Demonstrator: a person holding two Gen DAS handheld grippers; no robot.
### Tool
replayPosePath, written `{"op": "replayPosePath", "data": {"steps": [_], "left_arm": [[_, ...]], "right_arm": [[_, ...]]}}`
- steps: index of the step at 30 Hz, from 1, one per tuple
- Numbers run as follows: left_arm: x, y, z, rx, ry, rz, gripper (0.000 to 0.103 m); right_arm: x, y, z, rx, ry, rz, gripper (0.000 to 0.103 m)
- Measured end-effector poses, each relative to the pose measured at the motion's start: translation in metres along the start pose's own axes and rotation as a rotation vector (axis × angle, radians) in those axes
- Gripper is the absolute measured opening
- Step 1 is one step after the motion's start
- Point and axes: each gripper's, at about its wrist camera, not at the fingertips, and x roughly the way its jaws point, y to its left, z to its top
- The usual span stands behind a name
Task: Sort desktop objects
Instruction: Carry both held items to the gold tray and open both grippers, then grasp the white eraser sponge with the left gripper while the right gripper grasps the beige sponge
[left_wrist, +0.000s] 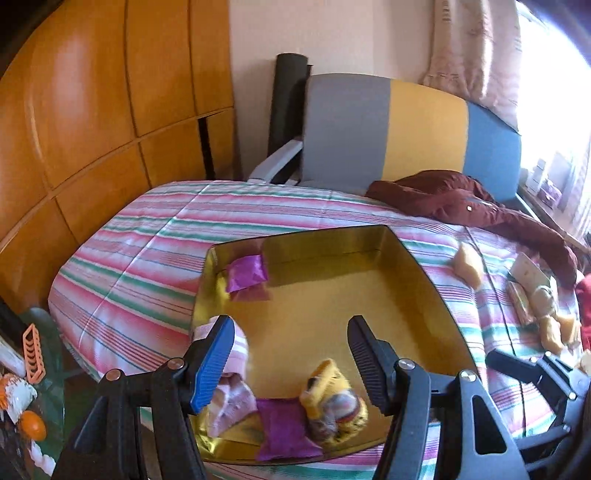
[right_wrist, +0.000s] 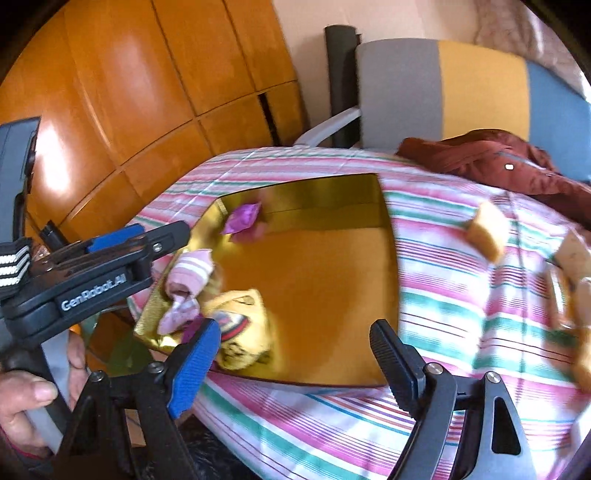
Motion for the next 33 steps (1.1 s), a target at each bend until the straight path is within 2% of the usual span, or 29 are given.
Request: {"op": "replayPosePath", "data": {"steps": [10, 21, 33], "left_arm": [[-0.008, -0.053, 0.001, 0.109, -0.012, -0.071, 0.065], [-0.009, -0.118, -0.002, 0.227, 0.003, -0.184, 0.065], [0.007, -0.189, -0.017, 0.298, 0.119, -0.372, 0.064]], "right_arm": [[-0.049, -0.076, -0.017, 0.135, -0.039, -0.155, 0.086], [-0.11, -0.165, -0.037, 0.307, -0.07, -0.337, 0.087], [-0.192, -0.255, -0.077, 0.562, -0.102, -0.491, 0.087]]}}
